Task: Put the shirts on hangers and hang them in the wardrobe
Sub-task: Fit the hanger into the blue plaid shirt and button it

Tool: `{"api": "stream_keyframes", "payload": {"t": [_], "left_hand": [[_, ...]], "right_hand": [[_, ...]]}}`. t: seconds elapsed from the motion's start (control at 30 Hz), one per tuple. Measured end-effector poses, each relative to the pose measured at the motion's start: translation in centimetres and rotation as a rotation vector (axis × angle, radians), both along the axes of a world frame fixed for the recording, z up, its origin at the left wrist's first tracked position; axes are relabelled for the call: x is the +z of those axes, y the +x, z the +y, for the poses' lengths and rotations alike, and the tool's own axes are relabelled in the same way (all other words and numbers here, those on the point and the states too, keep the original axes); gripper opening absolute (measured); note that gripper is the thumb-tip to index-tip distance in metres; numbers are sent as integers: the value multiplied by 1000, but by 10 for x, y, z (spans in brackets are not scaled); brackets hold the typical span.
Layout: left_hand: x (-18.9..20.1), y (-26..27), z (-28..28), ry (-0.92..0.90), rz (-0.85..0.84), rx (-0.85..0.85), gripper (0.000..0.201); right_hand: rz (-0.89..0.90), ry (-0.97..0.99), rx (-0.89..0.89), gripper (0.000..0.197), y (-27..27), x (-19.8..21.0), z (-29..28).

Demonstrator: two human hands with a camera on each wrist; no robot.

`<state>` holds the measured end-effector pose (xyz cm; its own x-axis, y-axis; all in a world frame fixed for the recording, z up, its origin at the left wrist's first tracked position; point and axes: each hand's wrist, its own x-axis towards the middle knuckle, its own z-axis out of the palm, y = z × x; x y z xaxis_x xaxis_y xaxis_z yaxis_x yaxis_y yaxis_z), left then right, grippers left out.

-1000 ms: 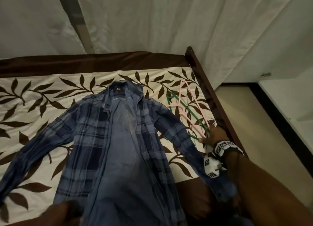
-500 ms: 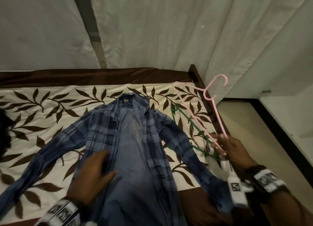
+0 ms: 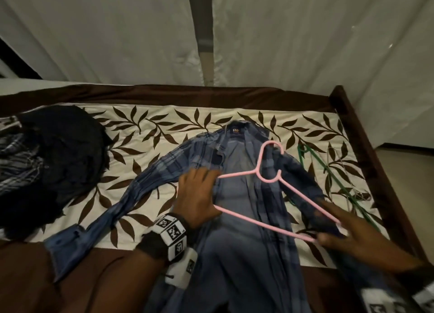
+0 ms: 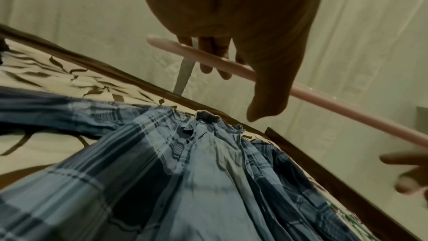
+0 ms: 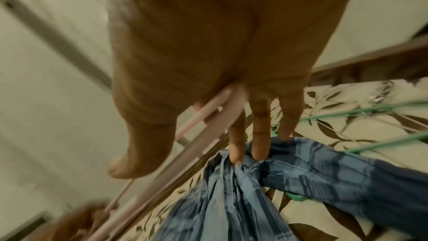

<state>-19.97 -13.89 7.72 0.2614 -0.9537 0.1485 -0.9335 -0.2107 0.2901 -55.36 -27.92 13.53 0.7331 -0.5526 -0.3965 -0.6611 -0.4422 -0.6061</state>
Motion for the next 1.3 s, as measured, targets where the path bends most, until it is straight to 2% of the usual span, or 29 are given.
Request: {"api": "stream_keyframes", "payload": {"t": [0.03, 0.13, 0.27, 0.37, 0.4, 0.47, 0.53, 0.57, 0.63, 0.8, 0.9, 0.97, 1.1, 1.17, 1.3], "left_hand": [[-2, -2, -3, 12, 27, -2, 84], [-3, -14, -20, 65, 94, -16, 82], [-10, -22, -44, 34, 128, -1, 81], [-18, -6, -66, 68, 112, 1, 93], [-19, 1, -74, 78, 117, 39, 91], [-28, 20, -92, 83, 239, 165, 68], [-50, 41, -112, 87, 450, 302, 39], [-65, 49, -125, 111, 496, 364, 32], [-88, 57, -147, 195, 513, 426, 34], [-111, 56, -176, 244, 477, 481, 41], [-115, 55, -178, 180, 535, 551, 27], [-111, 59, -176, 92, 590, 638, 24], [-85, 91, -154, -232, 764, 784, 8], [-70, 107, -139, -280, 782, 738, 8], [-42, 106, -126, -228, 890, 508, 10]], "right_hand": [[66, -151, 36, 120, 14, -3, -2], [202, -421, 115, 133, 48, -20, -2], [137, -591, 54, 128, 76, -45, -18], [110, -567, -70, 123, 77, -51, -44], [121, -567, -137, 122, 76, -52, -53], [143, -623, -246, 123, 68, -56, -74], [155, -628, -334, 126, 63, -61, -89], [159, -627, -368, 126, 61, -66, -97], [166, -622, -408, 126, 63, -75, -106], [144, -647, -343, 124, 77, -94, -123], [137, -663, -324, 122, 87, -97, -130], [142, -664, -323, 122, 92, -97, -135], [145, -690, -263, 122, 99, -92, -145], [149, -717, -205, 121, 108, -93, -147], [115, -734, -104, 119, 152, -100, -142]]}}
